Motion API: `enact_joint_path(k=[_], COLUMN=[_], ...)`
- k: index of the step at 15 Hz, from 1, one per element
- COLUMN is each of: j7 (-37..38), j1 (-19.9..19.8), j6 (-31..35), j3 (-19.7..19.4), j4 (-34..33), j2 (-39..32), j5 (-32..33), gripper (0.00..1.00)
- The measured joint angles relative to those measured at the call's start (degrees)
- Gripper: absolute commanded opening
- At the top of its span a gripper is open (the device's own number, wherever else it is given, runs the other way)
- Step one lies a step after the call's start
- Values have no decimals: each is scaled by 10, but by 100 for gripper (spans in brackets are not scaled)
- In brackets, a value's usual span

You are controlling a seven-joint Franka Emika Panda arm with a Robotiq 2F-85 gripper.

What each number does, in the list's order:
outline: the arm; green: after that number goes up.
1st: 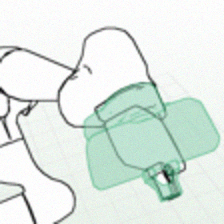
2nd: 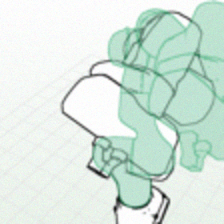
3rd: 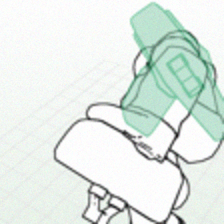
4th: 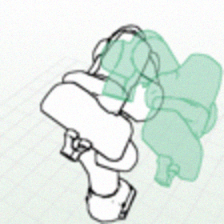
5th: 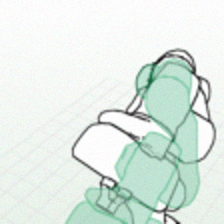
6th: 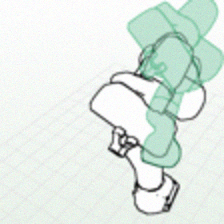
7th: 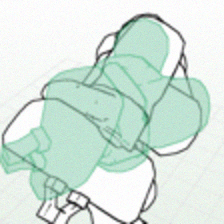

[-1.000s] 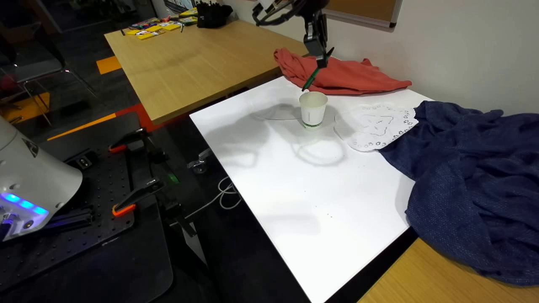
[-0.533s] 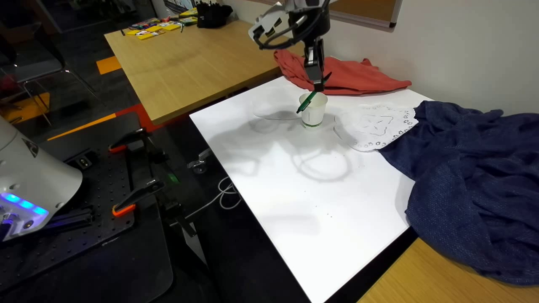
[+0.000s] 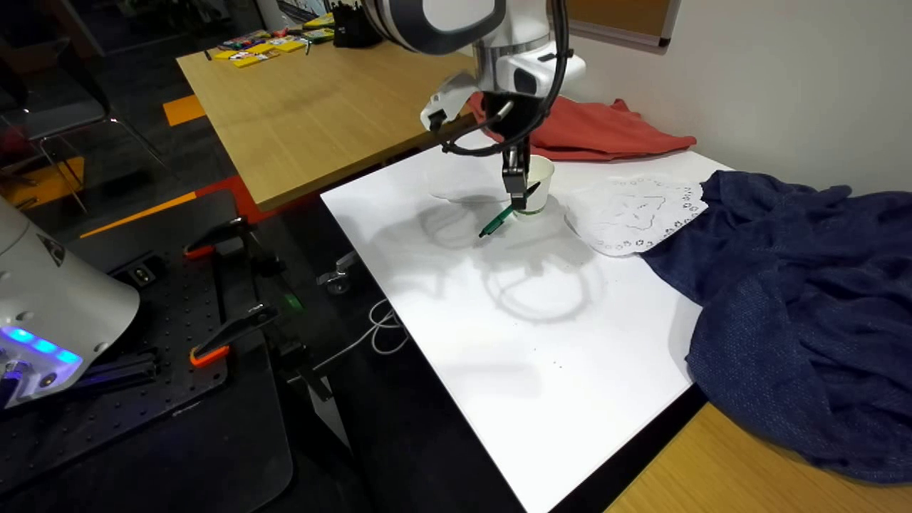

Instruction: Remove the pen out of the cup and put it on the table

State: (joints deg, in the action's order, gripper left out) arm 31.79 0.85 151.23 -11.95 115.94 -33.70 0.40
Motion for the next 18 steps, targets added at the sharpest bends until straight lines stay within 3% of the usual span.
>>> enact_joint_path(k=[4, 5, 6, 8, 15, 18], j7=[-29, -34, -35, -35, -35, -35], j1=[-8, -9, -10, -12, -14, -14], j6=[-1, -1, -1, -1, 2, 19], j3=[7, 8, 9, 9, 9, 7], j4=[-11, -15, -18, -26, -41, -39], j2=[-36, -44, -50, -61, -63, -44], j5=[-19, -22, -25, -32, -49, -53], gripper=[3, 8, 37, 44, 97, 100])
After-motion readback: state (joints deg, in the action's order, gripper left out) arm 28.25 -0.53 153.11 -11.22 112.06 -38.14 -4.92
